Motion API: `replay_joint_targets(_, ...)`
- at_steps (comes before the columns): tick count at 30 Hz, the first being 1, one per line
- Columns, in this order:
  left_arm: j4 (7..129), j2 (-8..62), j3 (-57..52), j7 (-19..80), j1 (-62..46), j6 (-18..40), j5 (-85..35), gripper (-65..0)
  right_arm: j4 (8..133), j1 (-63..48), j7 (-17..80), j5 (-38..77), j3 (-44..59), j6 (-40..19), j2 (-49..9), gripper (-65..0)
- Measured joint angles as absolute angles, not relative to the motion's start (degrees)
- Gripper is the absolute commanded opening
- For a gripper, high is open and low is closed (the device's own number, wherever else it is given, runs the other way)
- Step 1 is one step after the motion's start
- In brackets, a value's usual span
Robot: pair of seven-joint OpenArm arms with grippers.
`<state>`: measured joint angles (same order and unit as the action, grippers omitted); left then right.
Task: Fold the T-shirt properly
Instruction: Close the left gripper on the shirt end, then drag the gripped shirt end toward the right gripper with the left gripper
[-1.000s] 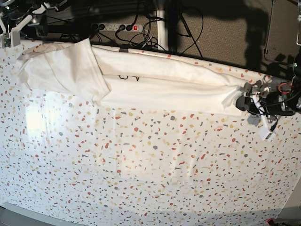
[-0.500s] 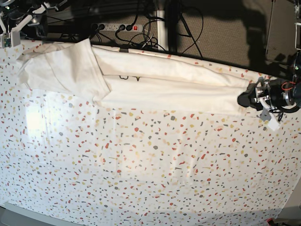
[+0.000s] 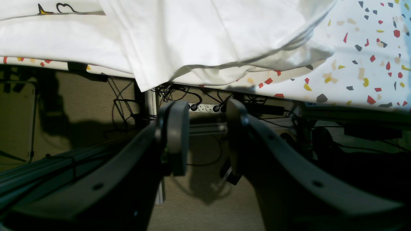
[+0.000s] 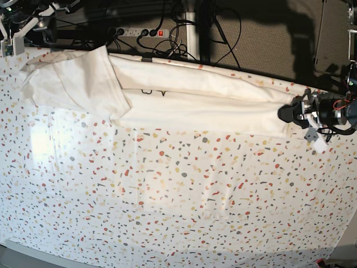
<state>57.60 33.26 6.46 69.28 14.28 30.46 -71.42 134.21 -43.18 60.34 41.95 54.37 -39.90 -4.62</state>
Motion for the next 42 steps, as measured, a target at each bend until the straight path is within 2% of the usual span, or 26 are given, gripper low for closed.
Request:
replay_joint_targets(5,57.45,32.56,6.70,71.44,13.65,33.67,-78.19,-35.5,134.21,-43.16,60.34,41.98,54.37,-39.90,-4.62,-44.7)
replay_joint_targets(15,57.47,32.71,6.70,70.50,14.31,33.67,-76.77,-37.5,134.21,-43.18,60.34,41.98,54.37,-39.90,-4.62,-44.7)
replay_joint_targets(17,57.45,32.86,6.70,70.52,14.28,33.69,-76.71,-46.3,134.21,-43.18,60.34,41.98,54.37,-39.90,-4.62,-44.7)
replay_joint_targets(20,57.47,33.06,6.68,70.24,14.28,33.91,-76.64,-65.0,134.21,-43.18,60.34,42.00,54.37,-39.90,-4.62,-44.7)
replay_joint_targets(30,60.45,33.01,6.70,70.94,14.31,33.95,-76.53,-65.0,134.21,-43.18,60.36,41.98,54.39,-39.90,-4.60,-44.7)
replay_joint_targets(37,72.82,33.01,6.70,76.97,14.11,34.09,-79.46,-65.0,134.21,-43.09,60.40,45.15,54.35,-39.90,-4.58,-44.7)
replay_joint_targets(39,77.60,32.88,6.70,77.17,13.26,31.88,-79.44,-65.0,134.21,-43.07,60.36,45.08,54.35,-39.90,-4.56,-44.7)
replay_joint_targets(42,84.66,31.11,6.59,78.35,10.96,31.97,-79.15,-65.0,134.21,-43.05,60.38,45.12,54.35,-39.90,-4.56,-44.7)
